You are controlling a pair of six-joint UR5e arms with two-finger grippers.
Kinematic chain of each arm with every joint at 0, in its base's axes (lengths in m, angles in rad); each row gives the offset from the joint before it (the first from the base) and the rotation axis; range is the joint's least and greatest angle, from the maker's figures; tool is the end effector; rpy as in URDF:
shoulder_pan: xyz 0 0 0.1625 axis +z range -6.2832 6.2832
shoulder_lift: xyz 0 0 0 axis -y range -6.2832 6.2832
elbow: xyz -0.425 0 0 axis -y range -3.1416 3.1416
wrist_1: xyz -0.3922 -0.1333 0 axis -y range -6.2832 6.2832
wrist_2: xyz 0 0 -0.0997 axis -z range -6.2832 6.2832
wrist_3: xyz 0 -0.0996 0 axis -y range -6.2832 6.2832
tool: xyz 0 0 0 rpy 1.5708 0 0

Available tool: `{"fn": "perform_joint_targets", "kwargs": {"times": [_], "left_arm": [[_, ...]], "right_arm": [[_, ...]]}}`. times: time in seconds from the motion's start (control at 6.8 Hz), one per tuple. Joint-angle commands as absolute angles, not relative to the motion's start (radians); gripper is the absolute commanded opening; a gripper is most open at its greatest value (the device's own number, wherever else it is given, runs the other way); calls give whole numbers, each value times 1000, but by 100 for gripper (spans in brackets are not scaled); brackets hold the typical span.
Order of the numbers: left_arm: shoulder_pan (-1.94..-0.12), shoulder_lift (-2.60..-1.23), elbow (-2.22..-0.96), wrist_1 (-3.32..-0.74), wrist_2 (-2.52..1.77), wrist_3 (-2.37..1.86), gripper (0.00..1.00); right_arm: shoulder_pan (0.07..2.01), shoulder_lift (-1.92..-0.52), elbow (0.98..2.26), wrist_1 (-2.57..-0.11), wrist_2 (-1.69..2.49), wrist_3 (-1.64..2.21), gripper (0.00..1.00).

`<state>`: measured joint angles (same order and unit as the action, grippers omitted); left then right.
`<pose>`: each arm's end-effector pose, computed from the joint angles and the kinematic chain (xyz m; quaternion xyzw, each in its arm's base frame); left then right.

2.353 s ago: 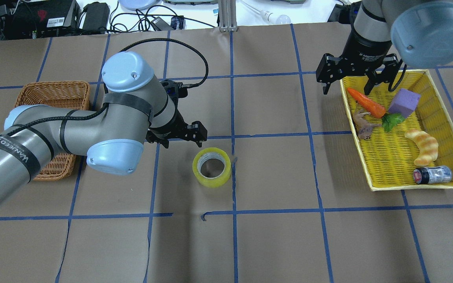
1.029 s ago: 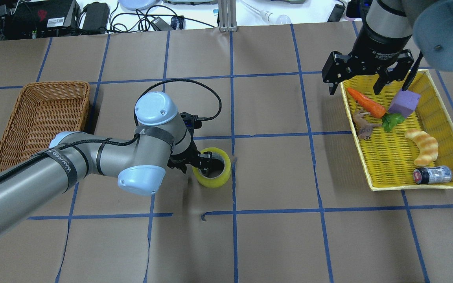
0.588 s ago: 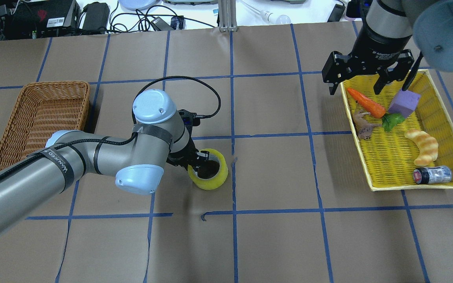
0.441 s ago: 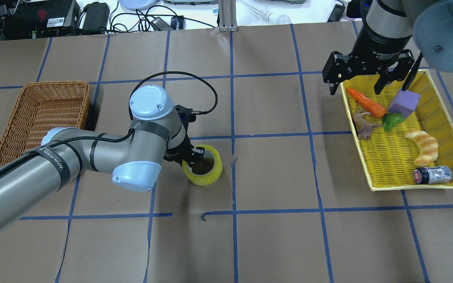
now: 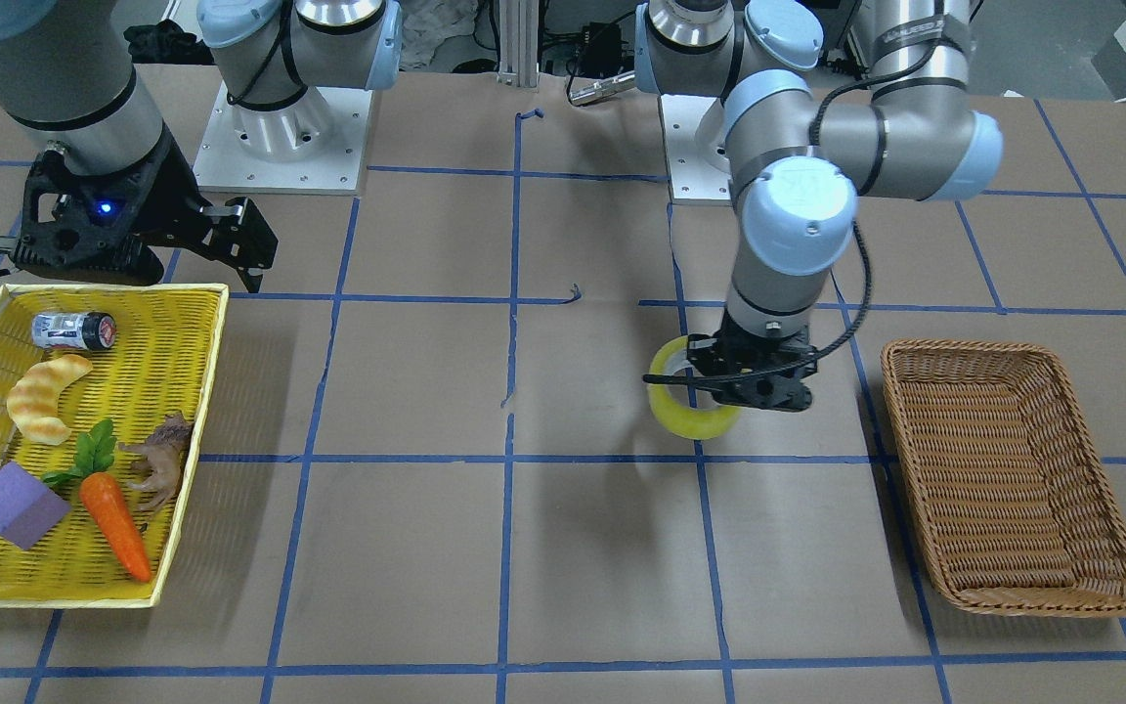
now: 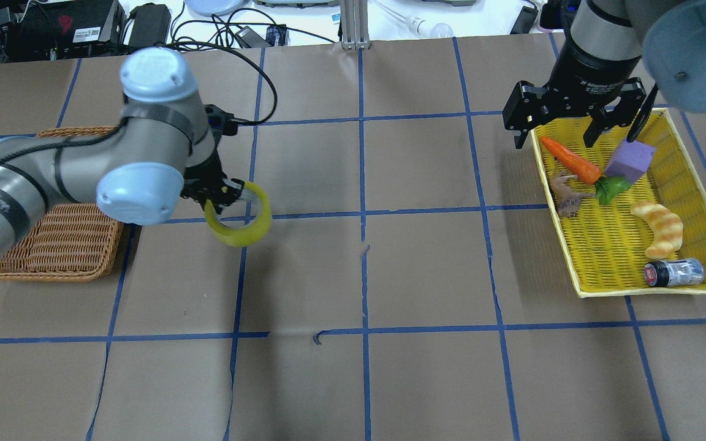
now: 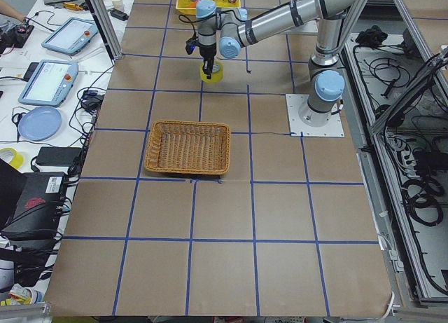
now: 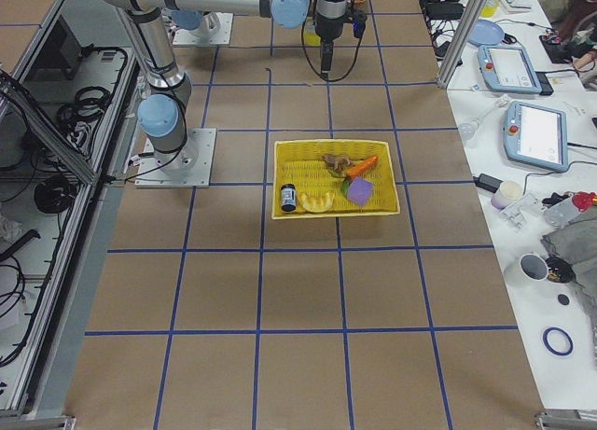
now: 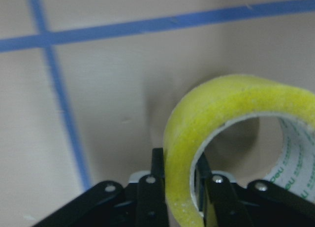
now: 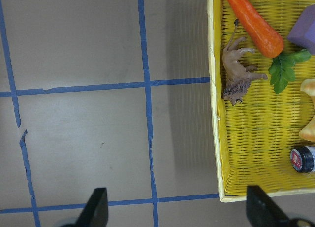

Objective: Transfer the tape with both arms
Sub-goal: 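Carry the tape roll with the left gripper into the brown basket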

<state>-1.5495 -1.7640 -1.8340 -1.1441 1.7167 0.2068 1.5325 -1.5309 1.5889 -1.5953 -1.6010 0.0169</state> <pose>-0.1075 -0.5328 0.3053 0.0934 0.9928 0.0230 0.0707 0.1109 -0.5094 0.4616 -0.0273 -0.9994 -0.0169 0.0149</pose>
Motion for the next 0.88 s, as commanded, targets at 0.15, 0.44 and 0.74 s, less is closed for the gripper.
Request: {"fn": "perform_joint_targets", "kwargs": {"times": [0.15, 0.44, 0.74], "left_arm": [[-1201, -1743, -1781, -1172, 1741, 614, 0], [-1035, -1788, -1798, -979, 1735, 855, 0], [-988, -1851, -1802, -892, 1720, 890, 0]], "right_arm": [[1532, -1532, 1591, -1601, -1598, 17, 100], [1532, -1531, 1592, -1600, -1605, 15, 100], [1532, -1531, 1592, -1601, -1605, 15, 100]]}}
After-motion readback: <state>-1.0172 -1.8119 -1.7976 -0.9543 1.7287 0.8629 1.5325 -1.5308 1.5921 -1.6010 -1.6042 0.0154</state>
